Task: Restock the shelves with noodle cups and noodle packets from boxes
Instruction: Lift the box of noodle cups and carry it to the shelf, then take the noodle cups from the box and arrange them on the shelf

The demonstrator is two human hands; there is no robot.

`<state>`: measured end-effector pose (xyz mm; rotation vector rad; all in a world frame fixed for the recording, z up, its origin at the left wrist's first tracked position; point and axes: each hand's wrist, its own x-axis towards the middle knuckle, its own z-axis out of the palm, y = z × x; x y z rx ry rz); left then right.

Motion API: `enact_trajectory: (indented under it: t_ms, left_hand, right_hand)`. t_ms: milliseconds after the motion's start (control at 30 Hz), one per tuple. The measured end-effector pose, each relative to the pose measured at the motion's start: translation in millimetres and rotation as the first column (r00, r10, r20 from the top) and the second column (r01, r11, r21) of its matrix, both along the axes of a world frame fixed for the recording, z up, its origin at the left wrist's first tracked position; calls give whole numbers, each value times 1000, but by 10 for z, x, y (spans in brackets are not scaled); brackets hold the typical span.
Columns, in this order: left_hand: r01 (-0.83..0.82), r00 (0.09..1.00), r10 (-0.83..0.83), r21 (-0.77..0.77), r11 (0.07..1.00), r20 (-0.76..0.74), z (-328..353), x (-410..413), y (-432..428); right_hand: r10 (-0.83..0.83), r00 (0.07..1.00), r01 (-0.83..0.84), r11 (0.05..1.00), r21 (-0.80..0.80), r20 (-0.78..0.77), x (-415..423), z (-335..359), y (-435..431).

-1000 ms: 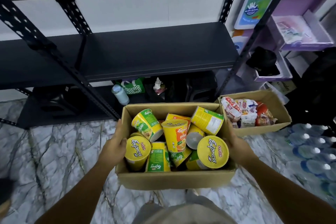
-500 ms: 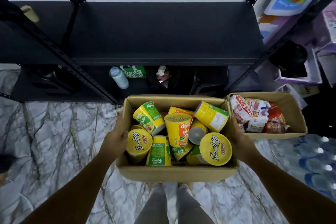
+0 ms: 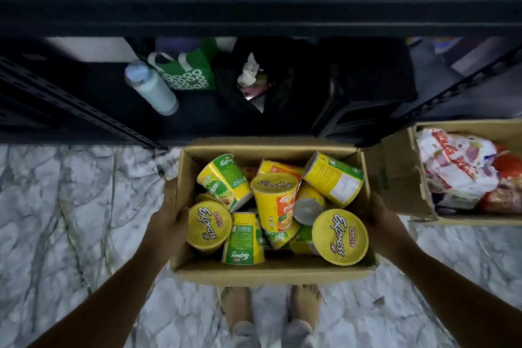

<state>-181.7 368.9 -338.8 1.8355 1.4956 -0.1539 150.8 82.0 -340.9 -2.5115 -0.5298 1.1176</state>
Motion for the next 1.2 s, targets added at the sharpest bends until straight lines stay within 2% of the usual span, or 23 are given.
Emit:
enact_trajectory:
  t_ms: [233, 433, 700, 967, 1200]
  left_hand:
    - [-26, 1000, 26, -7, 1000, 3, -1200, 211, 292]
    - [-46, 999, 46, -17, 999, 27, -1784, 362, 436]
    - [-58, 998, 58, -32, 998, 7, -1946, 311, 432]
    - [-39, 995, 38, 8, 999, 89, -1997, 462, 683]
    - [-5, 995, 0, 49, 999, 103, -2119, 548, 894]
  right_hand:
    - [45, 998, -45, 999, 5, 39, 211, -1242, 380]
    - [11, 998, -12, 1000, 22, 62, 269, -1924, 548]
    - [22, 997, -22, 1000, 4, 77, 208, -2093, 503]
    - [-6, 987, -13, 994, 113, 161, 262, -2135, 675]
    - [71, 969, -84, 995, 45, 239, 498, -2243, 850]
